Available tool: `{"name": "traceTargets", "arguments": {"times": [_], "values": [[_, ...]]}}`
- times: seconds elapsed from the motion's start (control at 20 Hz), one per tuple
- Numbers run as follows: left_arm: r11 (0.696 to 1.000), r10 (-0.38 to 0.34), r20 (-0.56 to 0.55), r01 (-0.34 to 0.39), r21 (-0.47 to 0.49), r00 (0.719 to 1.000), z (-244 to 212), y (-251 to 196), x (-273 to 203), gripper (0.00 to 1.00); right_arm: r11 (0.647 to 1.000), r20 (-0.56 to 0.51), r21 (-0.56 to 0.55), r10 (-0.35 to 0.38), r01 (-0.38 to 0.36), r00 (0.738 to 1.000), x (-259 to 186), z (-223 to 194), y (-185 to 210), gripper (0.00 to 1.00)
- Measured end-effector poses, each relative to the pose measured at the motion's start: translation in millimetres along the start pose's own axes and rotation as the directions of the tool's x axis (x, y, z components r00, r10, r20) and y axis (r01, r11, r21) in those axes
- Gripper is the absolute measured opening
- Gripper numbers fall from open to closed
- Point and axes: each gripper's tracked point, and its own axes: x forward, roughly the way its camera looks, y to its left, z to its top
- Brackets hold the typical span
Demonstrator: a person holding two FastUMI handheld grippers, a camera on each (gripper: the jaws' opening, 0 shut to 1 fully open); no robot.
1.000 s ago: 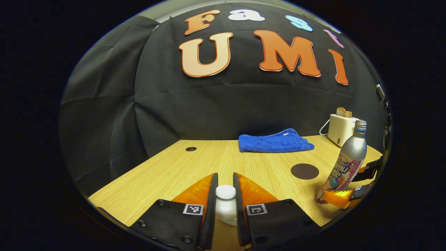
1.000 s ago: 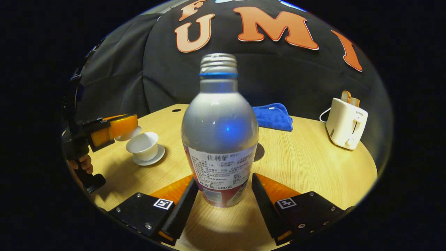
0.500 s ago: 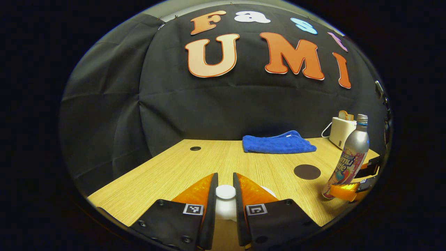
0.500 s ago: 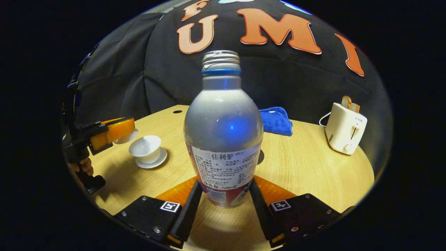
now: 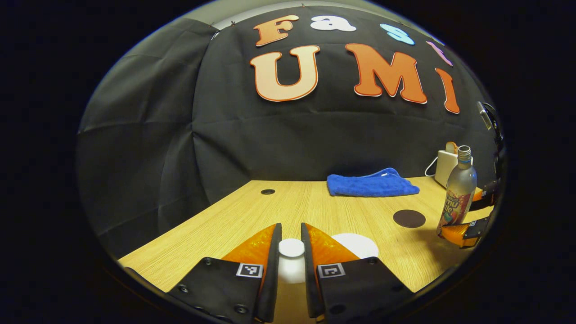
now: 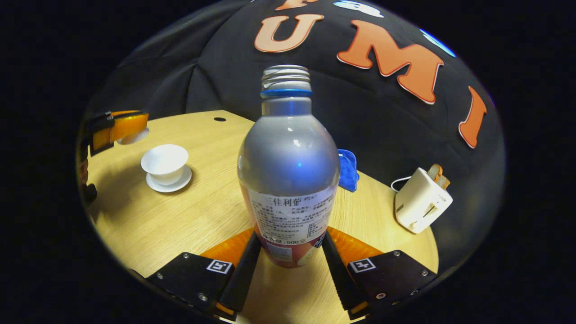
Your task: Open the teacup lid with one hand, grasp the water bottle and pour water into the teacup with the other hand; after pouring, place the water bottle on the coaster and then close the teacup lid.
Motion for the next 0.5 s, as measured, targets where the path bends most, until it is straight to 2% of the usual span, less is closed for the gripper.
{"name": "traceTargets", "arguments": {"times": [0.1,0.15,0.2,0.3,0.35,0.4,0.5], "values": [[1.0,0.005,-0.005,-0.005,-0.006,1.0,-3,6,-3,0.3,0.997,-0.004,-0.067,-0.027,0.027,1.0,2,3,-2,0.79],[1.0,0.009,-0.008,-0.009,-0.009,1.0,-5,10,-4,0.27,0.994,0.003,-0.102,-0.037,0.037,0.999,6,7,-3,0.79],[1.0,0.013,-0.009,-0.013,-0.01,1.0,-6,14,-5,0.3,0.989,0.015,-0.138,-0.052,0.053,0.999,8,12,-4,0.8],[1.0,0.022,-0.008,-0.022,-0.011,1.0,-6,21,-9,0.3,0.974,0.033,-0.211,-0.075,0.081,0.997,9,21,-4,0.8],[1.0,0.026,-0.007,-0.026,-0.012,1.0,-7,25,-9,0.27,0.966,0.044,-0.241,-0.082,0.09,0.996,13,27,-5,0.84],[0.999,0.03,-0.006,-0.03,-0.014,1.0,-7,30,-10,0.3,0.959,0.055,-0.267,-0.087,0.099,0.995,17,33,-5,0.79],[0.999,0.038,-0.004,-0.038,-0.014,0.999,-7,37,-12,0.27,0.941,0.077,-0.316,-0.099,0.118,0.992,19,47,-1,0.79]]}}
